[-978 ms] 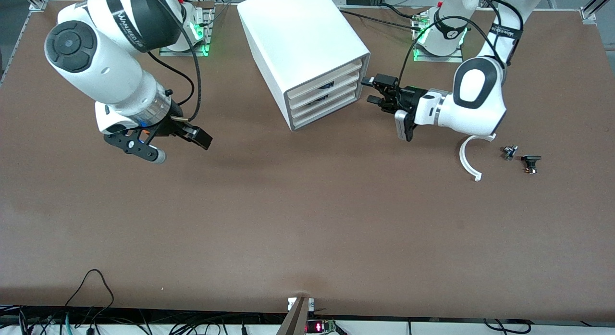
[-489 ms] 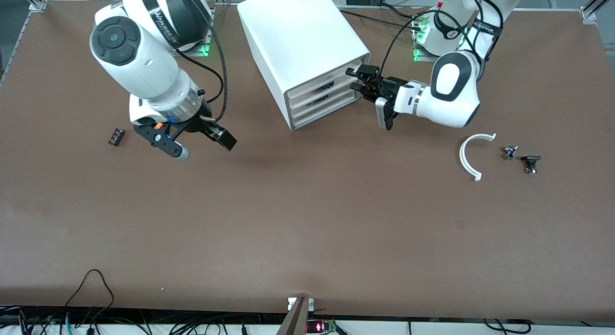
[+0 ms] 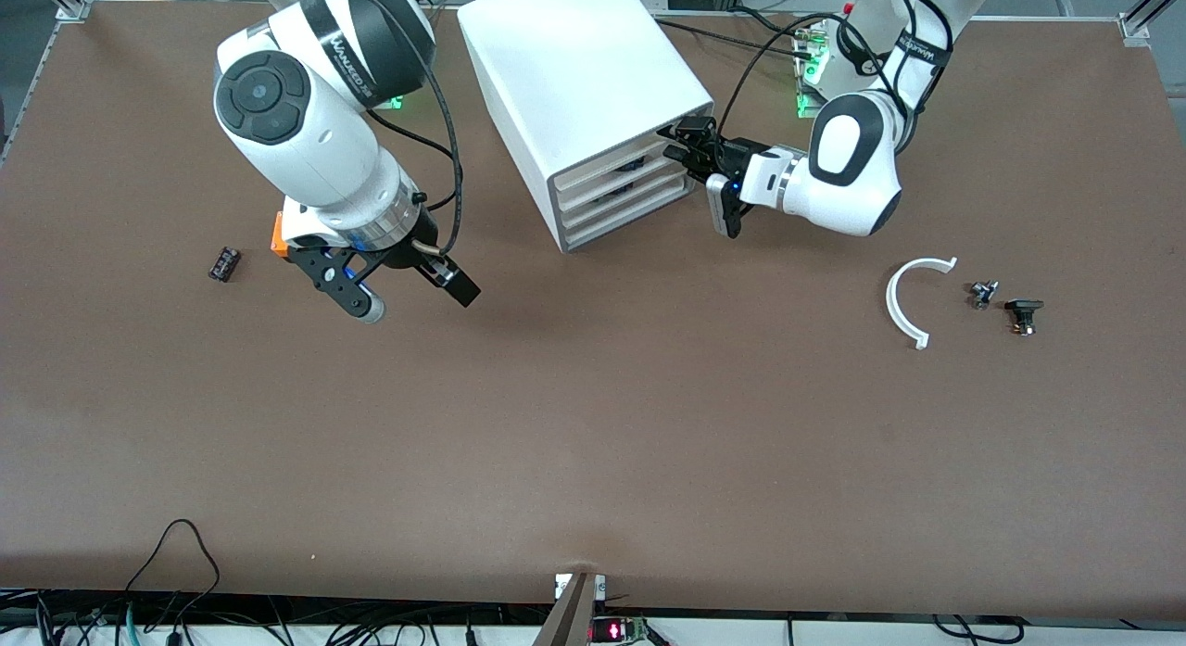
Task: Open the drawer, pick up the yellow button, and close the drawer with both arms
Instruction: 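Grip the top drawer with the left gripper and pull it open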
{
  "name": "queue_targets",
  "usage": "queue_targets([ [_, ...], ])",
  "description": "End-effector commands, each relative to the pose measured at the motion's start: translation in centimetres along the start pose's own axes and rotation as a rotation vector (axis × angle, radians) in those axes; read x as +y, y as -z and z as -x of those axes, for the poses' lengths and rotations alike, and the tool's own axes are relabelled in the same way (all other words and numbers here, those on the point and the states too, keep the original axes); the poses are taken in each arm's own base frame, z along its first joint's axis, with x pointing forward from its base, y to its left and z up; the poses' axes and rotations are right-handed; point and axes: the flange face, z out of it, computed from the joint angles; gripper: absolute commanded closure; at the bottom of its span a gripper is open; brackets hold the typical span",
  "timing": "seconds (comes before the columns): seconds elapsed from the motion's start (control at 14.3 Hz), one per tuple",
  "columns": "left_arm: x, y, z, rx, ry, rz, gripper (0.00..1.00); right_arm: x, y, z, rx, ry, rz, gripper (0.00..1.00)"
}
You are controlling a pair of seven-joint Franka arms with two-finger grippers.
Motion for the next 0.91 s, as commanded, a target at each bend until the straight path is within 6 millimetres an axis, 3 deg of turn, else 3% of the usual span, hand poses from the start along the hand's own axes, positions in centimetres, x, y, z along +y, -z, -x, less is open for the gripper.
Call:
queue_targets([
  [0.0, 0.2, -1.8, 0.1, -0.004, -0.033, 0.018, 0.7, -0.2, 2.7, -0.4, -0.013, -0.024, -0.012, 0.01],
  [0.21, 0.1, -1.7, 0.1, -0.004, -0.046, 0.019, 1.0, -0.1, 4.6, -0.8, -0.052, -0.046, -0.048, 0.01],
  [0.49, -0.5, 0.3, -0.7, 0.013, -0.053, 0.004, 1.0, -0.6, 5.2, -0.6, -0.05, -0.088, -0.073, 0.01],
  [0.77, -4.0, 6.6, -3.3, -0.006, -0.087, -0.071, 1.0, -1.4, 4.2, 0.1, -0.058, -0.153, -0.072, 0.01],
  [0.84, -4.6, 7.4, -4.0, -0.004, -0.091, -0.074, 1.0, -1.6, 3.5, 0.1, -0.062, -0.17, -0.068, 0.01],
])
